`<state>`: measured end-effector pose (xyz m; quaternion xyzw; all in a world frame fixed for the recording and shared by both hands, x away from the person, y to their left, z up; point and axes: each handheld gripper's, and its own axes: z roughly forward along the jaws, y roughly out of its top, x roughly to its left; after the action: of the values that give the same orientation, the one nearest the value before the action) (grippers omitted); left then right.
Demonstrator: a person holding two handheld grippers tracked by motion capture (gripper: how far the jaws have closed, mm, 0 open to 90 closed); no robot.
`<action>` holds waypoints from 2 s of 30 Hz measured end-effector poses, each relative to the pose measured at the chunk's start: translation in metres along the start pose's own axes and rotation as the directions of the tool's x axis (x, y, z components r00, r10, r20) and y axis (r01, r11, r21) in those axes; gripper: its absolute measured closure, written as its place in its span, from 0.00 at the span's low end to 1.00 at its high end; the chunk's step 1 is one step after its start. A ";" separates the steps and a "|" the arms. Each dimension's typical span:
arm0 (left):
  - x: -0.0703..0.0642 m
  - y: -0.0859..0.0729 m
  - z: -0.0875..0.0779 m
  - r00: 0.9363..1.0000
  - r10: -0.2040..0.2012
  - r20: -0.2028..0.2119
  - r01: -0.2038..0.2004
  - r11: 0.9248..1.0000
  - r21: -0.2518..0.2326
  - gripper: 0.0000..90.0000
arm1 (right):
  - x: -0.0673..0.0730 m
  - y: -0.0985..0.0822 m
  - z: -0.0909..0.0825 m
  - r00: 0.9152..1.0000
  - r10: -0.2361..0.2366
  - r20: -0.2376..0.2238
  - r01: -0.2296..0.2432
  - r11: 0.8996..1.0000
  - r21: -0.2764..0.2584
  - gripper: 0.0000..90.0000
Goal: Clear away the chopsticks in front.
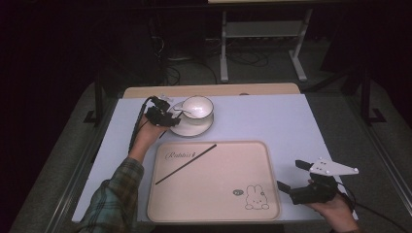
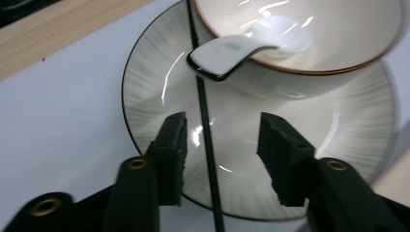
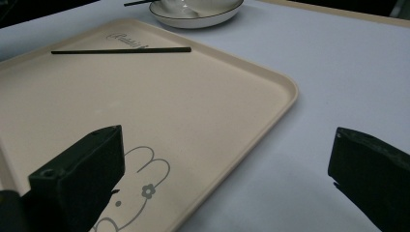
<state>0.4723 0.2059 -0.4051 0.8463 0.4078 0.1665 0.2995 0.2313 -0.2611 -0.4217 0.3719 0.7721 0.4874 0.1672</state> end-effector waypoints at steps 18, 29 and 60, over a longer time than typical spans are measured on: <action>0.006 -0.005 0.019 0.996 -0.090 -0.026 0.090 0.996 -0.006 0.95 | -0.002 -0.001 -0.002 1.000 0.008 -0.002 -0.008 1.000 -0.004 0.00; 0.015 -0.013 -0.015 0.991 -0.133 -0.007 0.133 0.990 -0.044 0.95 | -0.002 0.000 -0.003 1.000 0.003 0.000 -0.003 1.000 -0.009 0.00; -0.025 -0.104 -0.091 0.991 -0.104 0.089 0.106 0.994 -0.017 0.95 | 0.001 0.001 -0.003 1.000 -0.008 0.008 0.008 1.000 -0.010 0.00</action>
<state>0.3480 0.2705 -0.4029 0.8268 0.4365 0.1177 0.3346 0.2289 -0.2623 -0.4194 0.3700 0.7705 0.4890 0.1740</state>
